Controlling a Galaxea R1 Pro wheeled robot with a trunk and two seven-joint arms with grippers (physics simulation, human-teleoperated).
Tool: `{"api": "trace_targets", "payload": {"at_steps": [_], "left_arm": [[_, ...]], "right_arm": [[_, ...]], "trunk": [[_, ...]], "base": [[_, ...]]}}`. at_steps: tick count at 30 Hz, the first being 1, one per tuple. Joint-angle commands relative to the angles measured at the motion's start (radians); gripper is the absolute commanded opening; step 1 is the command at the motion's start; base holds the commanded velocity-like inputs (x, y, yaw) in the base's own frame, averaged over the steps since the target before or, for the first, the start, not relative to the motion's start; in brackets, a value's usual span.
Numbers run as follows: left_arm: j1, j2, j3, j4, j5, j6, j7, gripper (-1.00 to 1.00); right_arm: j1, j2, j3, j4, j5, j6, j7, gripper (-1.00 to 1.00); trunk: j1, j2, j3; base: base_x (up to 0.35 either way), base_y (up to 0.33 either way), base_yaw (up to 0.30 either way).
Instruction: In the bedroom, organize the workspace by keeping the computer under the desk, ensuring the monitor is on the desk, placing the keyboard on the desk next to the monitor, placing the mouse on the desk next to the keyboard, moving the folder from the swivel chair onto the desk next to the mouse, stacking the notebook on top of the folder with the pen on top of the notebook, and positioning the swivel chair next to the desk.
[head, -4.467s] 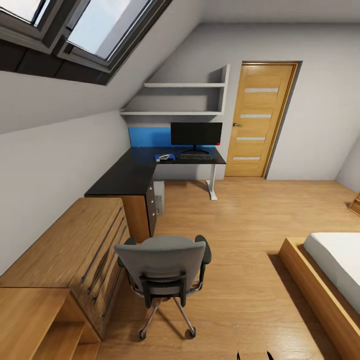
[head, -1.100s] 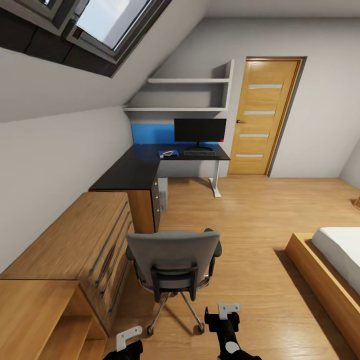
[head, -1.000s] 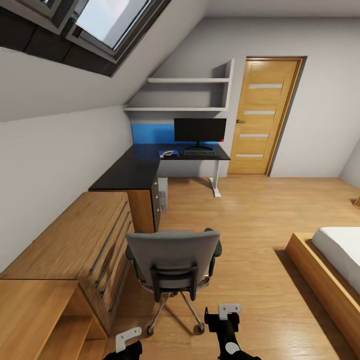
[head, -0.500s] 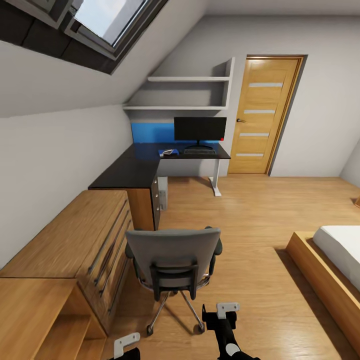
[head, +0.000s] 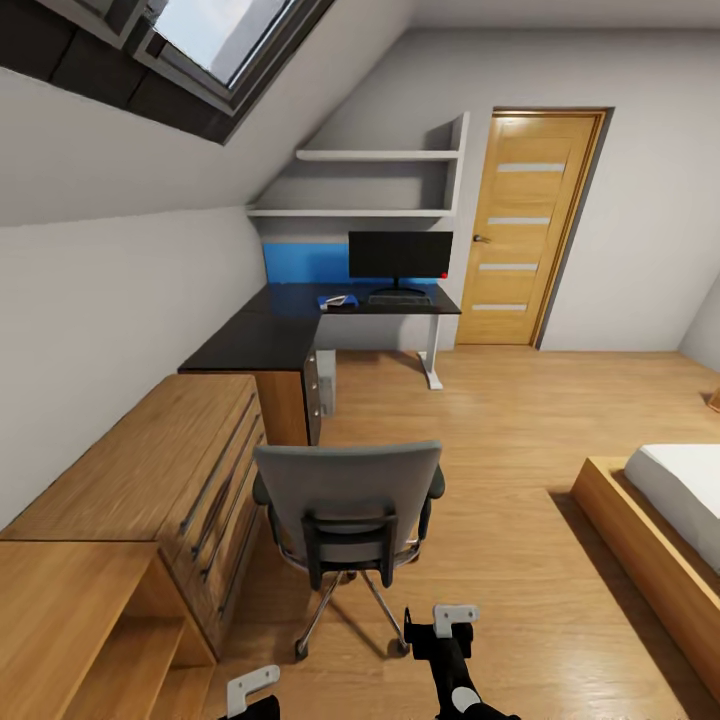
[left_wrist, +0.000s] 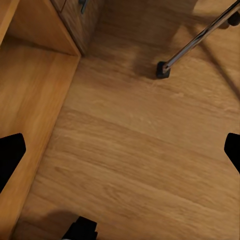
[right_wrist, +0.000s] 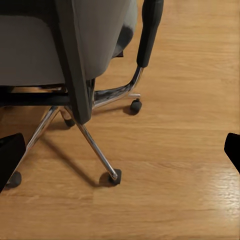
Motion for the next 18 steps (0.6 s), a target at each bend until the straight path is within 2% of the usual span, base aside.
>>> {"api": "trace_targets", "payload": {"at_steps": [1, 18], "left_arm": [[-0.001, 0.000, -0.009, 0.000, 0.011, -0.005, 0.005, 1.00], [-0.001, 0.000, -0.010, 0.000, 0.008, -0.005, 0.005, 1.00]], "right_arm": [[-0.001, 0.000, 0.009, 0.000, -0.005, -0.002, -0.006, 1.00], [-0.001, 0.000, 0.009, 0.000, -0.005, -0.004, -0.006, 1.00]], "trunk": [[0.004, -0.008, -0.004], [0.069, -0.127, -0.058]], "base": [[-0.004, 0.001, 0.000], [0.000, 0.000, 0.000]]}}
